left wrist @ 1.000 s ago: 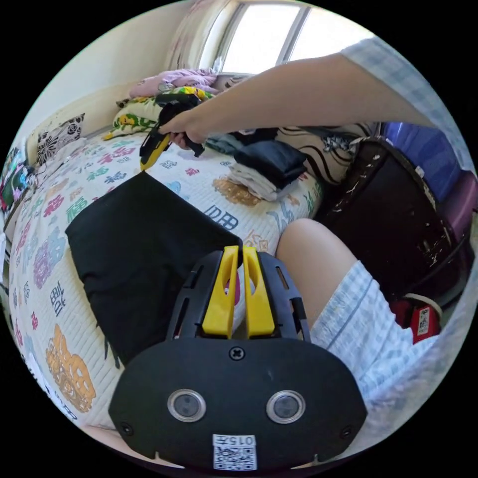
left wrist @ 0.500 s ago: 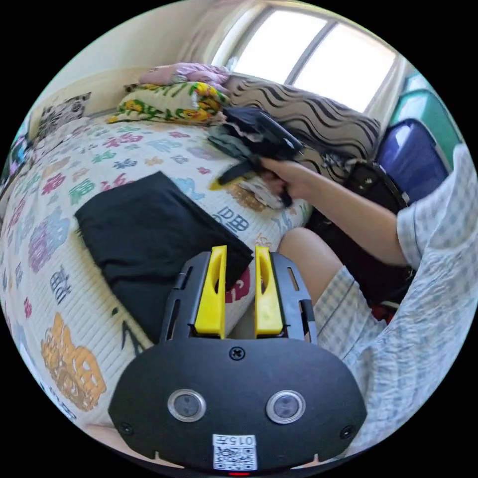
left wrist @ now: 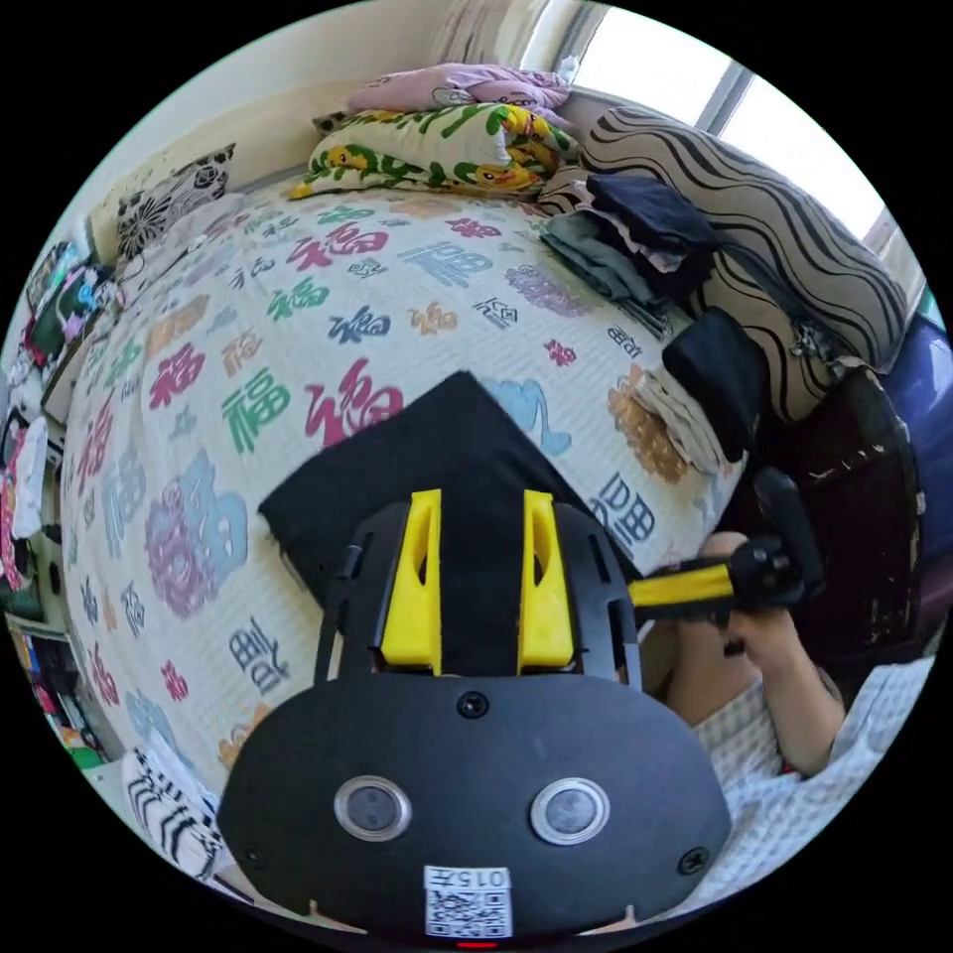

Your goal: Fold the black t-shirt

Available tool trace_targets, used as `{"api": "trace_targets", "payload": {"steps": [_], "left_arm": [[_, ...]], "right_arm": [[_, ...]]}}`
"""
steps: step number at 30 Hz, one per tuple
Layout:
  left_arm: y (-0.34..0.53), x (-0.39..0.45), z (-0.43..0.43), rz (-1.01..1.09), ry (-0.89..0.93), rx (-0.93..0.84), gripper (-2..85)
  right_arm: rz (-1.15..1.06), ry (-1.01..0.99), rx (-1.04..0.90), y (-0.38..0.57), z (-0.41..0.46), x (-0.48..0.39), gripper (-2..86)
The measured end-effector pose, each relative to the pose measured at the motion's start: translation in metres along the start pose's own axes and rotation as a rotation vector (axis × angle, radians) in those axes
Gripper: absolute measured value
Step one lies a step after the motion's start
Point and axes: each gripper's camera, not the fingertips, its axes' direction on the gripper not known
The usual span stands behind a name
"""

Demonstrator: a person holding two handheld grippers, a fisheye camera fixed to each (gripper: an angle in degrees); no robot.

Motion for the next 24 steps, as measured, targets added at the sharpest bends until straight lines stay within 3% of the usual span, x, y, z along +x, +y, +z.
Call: {"api": "trace_targets", "payload": {"steps": [6,11,16,20,24], "left_arm": [[-0.092,-0.01,0.072,-0.074,-0.061,-0.202,9.6],[-0.103,-0.034,0.054,-0.082,-0.013,-0.121,1.1],[-0.118,-0.045,0.034,-0.072,-0.002,-0.05,-0.3],[-0.133,-0.063,0.038,-0.058,-0.013,-0.099,2.5],[-0.138,-0.077,0.052,-0.041,-0.065,-0.188,6.1]], "right_arm": [[-0.018,-0.094,0.094,0.04,-0.011,0.018,-0.5],[-0.014,-0.132,0.218,0.078,-0.035,0.027,-0.6],[0.047,-0.17,0.373,0.115,-0.055,0.037,0.0],[0.015,-0.208,0.276,0.117,-0.04,0.032,4.9],[-0.003,-0.092,0.122,0.112,-0.015,0.012,6.3]]}}
